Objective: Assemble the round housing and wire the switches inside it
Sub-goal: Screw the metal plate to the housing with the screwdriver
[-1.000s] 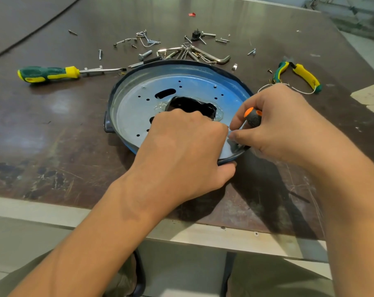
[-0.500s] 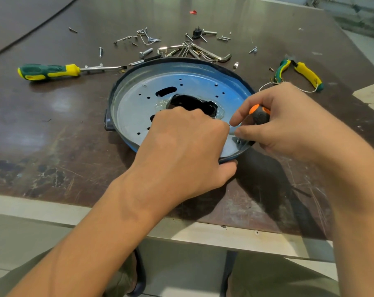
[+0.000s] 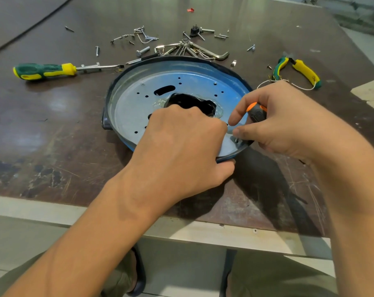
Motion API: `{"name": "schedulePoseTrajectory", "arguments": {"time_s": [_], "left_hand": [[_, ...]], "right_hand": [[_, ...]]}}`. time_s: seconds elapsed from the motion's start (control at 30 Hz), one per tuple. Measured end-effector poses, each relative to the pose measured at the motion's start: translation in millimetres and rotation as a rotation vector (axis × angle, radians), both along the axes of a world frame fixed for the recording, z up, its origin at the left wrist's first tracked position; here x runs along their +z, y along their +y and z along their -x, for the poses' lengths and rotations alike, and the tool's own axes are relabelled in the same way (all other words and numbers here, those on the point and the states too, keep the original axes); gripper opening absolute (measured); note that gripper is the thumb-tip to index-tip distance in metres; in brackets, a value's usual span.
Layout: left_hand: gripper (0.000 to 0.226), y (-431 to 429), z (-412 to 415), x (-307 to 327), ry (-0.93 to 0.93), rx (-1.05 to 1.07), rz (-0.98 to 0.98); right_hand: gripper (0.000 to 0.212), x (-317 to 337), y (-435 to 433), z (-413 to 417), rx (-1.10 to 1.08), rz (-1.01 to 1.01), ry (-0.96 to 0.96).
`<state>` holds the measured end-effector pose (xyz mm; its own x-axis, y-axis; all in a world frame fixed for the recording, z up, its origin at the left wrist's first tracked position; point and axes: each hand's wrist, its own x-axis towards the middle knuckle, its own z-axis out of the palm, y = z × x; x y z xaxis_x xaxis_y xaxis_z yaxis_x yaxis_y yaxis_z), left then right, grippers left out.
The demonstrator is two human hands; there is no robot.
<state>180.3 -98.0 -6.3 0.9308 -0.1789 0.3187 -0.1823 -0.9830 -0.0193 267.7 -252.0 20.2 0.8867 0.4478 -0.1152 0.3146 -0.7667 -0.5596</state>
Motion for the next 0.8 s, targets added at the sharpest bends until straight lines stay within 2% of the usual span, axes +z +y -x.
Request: {"name": "schedulePoseTrajectory", "arguments": {"time_s": [0.17, 0.37, 0.6, 0.8], "left_hand": [[0.046, 2.3, -0.3, -0.4, 0.014, -0.02, 0.0], [0.05, 2.9, -1.0, -0.1, 0.027, 0.002, -0.007], [0.058, 4.5, 0.5, -4.0, 0.016, -0.014, -0.039], [0.059, 3.0, 0.2, -3.4, 0.03, 0.018, -0.006]], "right_hand": [[0.015, -0.9, -1.5, -1.5, 0.004, -0.072, 0.102], [0.016, 2.5, -2.1, -0.9, 0.056, 0.01, -0.026], [0.024, 5.4, -5.2, 0.9, 0.094, -0.026, -0.028], [0.021, 1.4, -1.0, 0.4, 0.049, 0.025, -0.105]]}}
